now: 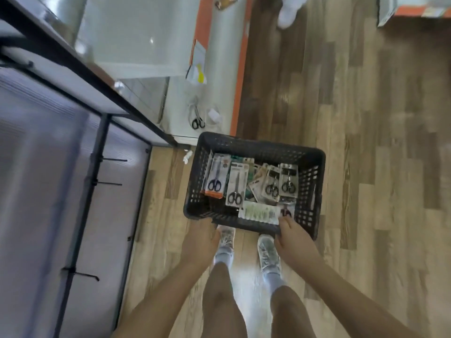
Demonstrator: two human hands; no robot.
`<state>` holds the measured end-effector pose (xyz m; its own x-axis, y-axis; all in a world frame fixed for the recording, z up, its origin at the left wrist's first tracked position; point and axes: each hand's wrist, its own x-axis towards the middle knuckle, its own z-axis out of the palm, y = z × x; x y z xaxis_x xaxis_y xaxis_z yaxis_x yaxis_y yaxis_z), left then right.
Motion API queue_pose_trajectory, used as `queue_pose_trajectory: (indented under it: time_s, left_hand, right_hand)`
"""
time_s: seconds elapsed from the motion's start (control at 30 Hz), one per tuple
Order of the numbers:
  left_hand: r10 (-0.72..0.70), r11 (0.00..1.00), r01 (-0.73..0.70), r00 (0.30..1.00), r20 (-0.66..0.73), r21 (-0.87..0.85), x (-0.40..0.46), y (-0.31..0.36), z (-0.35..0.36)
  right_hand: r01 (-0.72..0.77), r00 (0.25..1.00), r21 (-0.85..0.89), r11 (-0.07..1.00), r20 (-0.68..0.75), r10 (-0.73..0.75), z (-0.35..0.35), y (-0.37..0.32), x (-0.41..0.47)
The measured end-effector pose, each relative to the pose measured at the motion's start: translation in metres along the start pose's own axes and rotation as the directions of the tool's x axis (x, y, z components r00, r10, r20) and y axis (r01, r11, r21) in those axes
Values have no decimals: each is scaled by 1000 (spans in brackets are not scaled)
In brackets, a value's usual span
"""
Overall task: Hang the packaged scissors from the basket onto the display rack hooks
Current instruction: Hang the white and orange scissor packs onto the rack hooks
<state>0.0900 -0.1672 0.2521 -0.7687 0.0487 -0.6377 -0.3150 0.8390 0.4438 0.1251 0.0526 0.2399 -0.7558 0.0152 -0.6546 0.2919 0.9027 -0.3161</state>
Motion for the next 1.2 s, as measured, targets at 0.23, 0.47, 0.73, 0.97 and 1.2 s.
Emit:
queue_pose_trajectory:
  time_s: [0.23, 0.47, 0.73, 0.97, 1.2]
  left_hand:
    - [-15, 999, 13, 999, 48, 51, 82, -37, 12]
    - [-27, 991, 21, 999, 46, 132, 163, -65, 42]
    - [-61, 992, 61, 998, 4, 114, 274, -109, 130]
    - [-108, 940, 135, 989, -100, 315, 374, -143, 200]
    - [-95, 932, 172, 965, -243, 318, 411, -147, 225]
  right_hand:
    - [-148, 989, 63, 987, -12, 149, 25, -12, 64]
    - [-188, 982, 90, 978, 32, 185, 62, -9, 130]
    - [-114, 993, 70, 991, 24, 113, 130, 28, 234]
    - [-37, 996, 164, 986, -71, 49, 201, 60, 340]
    - [-79, 980, 251, 965, -159, 122, 249, 61, 405]
